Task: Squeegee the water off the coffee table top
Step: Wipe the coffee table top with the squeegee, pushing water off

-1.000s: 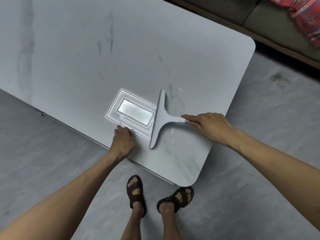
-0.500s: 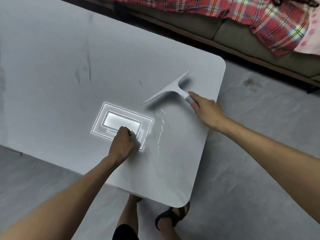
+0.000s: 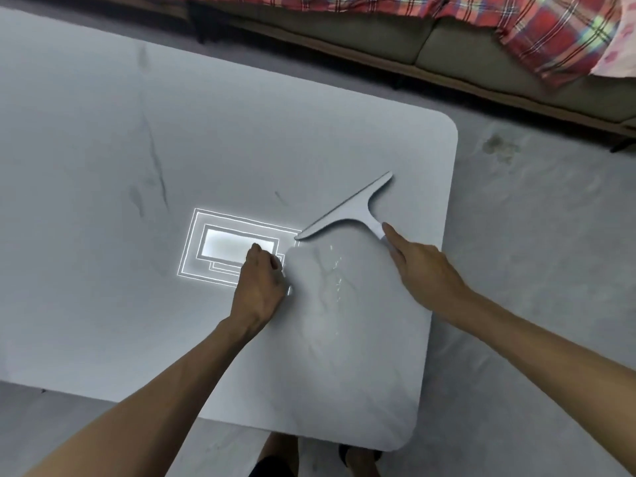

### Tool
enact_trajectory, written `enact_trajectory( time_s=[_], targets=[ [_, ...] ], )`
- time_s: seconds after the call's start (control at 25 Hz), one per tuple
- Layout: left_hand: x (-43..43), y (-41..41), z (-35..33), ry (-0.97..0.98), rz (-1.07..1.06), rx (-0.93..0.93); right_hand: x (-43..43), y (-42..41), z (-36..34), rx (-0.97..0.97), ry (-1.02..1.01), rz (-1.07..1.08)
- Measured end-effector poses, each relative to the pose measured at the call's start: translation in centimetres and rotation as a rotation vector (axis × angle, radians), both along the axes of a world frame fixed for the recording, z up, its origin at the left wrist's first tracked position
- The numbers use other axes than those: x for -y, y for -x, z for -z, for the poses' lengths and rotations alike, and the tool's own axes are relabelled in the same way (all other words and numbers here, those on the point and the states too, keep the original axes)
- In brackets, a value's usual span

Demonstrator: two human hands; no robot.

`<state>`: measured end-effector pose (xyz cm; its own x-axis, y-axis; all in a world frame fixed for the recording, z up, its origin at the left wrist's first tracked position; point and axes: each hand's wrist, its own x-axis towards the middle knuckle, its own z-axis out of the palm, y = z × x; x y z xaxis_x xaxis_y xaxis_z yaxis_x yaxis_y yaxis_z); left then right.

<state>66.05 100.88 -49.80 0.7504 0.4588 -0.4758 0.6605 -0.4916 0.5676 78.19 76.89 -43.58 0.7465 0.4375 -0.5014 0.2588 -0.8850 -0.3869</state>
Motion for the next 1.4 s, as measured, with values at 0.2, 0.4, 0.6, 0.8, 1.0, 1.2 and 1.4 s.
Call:
enact_trajectory(
  time_s=[0.2, 0.4, 0.6, 0.8, 1.0, 1.2, 1.4],
  targets=[
    [1.4, -2.6, 0.6, -0.165, 0.353, -0.038, 5.3, 1.2, -3.2, -0.077, 0.054, 0.032],
    [2.4, -4.4, 0.8, -0.168, 0.532, -0.290, -0.6, -10.9, -2.4, 0.160, -0.072, 0.199],
    [2.6, -5.0, 0.7, -0.093, 0.512, -0.350, -4.9, -16.6, 1.0, 0.144, 0.064, 0.310],
    [2.4, -4.8, 1.1, -0.046, 0.481, -0.352, 0.8, -5.6, -0.2, 0.060, 0.047, 0.213],
    [2.1, -5.5, 0.1, 0.018, 0.412, -0.372, 4.0, -0.1, -4.2, -0.103, 0.125, 0.205],
    [1.9, -5.5, -0.2, 0.077, 0.409, -0.370, -5.0, -11.4, -2.1, 0.136, -0.012, 0.155],
    [1.9, -5.5, 0.2, 0.065, 0.438, -0.371, -11.9, -14.6, 0.8, 0.112, 0.026, 0.103]
  ],
)
